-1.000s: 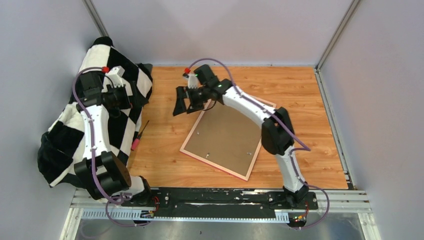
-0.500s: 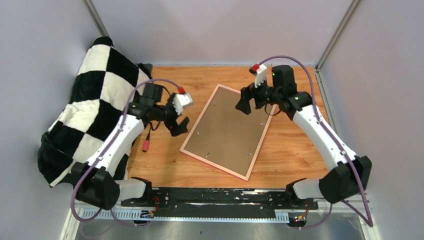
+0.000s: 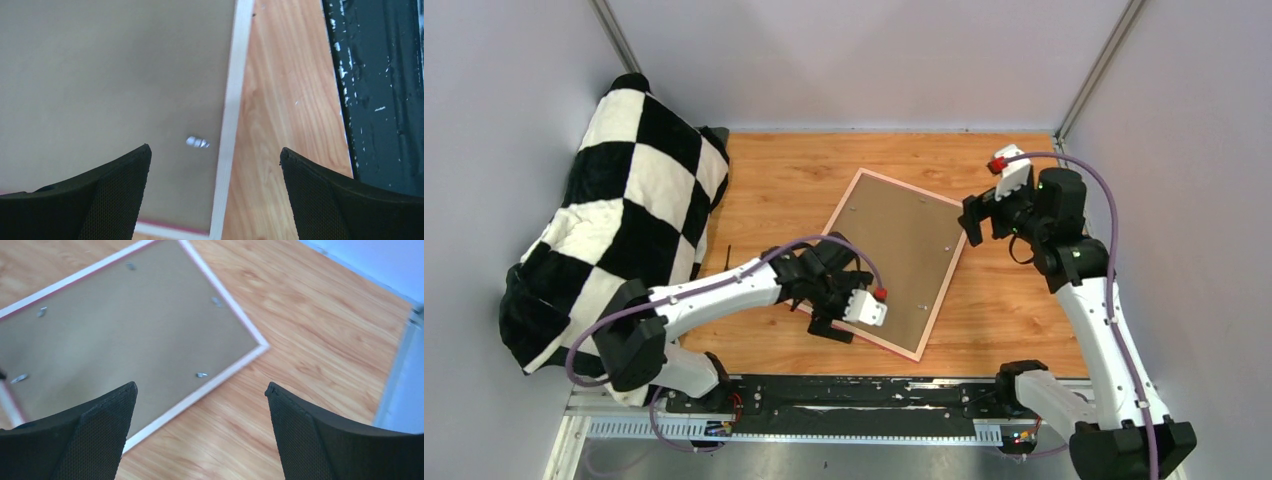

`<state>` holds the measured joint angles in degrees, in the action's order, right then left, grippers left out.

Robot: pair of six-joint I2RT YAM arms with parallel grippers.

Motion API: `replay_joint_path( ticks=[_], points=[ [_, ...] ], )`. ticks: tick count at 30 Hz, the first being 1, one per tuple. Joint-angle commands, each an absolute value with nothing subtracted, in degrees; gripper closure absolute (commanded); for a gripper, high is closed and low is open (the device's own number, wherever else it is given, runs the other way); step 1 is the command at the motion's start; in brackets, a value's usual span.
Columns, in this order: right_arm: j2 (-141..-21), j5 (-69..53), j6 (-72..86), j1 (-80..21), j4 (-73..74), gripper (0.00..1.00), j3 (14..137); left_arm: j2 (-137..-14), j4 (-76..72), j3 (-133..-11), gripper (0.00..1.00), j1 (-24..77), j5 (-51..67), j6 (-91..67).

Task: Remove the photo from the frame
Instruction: Turn over the photo frame at the center of the board.

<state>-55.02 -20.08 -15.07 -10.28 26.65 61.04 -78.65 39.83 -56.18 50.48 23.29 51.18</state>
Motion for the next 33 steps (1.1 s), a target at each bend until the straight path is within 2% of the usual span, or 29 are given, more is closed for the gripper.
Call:
replay_joint_path(
  ticks=[1, 5, 11, 20, 23, 27, 31, 33],
  points=[
    [-53.5, -18.0, -15.0, -2.2, 26.9, 0.00, 60.4, -84.9, 32.6, -53.4, 0.00, 57.0, 15.3, 49.1],
    [-53.5, -20.2, -13.6, 3.6, 26.9, 0.00, 60.2, -90.1, 28.1, -53.1, 0.02, 59.4, 12.7, 45.4],
    [-53.5, -21.7, -13.4, 5.2, 26.8, 0.00, 59.8, -92.1, 26.6, -52.8, 0.14, 60.9, 13.6, 44.0],
    [-52.9, -20.7, -13.3, 5.5, 26.5, 0.00, 60.0, -93.9, 25.9, -50.6, 0.40, 61.5, 15.2, 43.2],
    [-52.9, -20.7, -13.2, 5.5, 26.4, 0.00, 60.2, -94.3, 25.9, -50.8, 0.53, 62.0, 14.8, 43.1],
    [-52.8, -20.7, -13.1, 5.6, 26.5, 0.00, 60.5, -96.3, 27.6, -52.3, 0.63, 62.4, 13.9, 42.3],
    [-52.6, -20.8, -13.1, 5.6, 26.5, 0.00, 60.9, -97.3, 29.6, -53.3, 0.64, 62.9, 14.5, 42.6],
    [-52.5, -20.6, -13.2, 5.6, 26.5, 0.00, 61.0, -97.1, 30.2, -53.1, 0.57, 63.3, 15.1, 43.2]
  ],
)
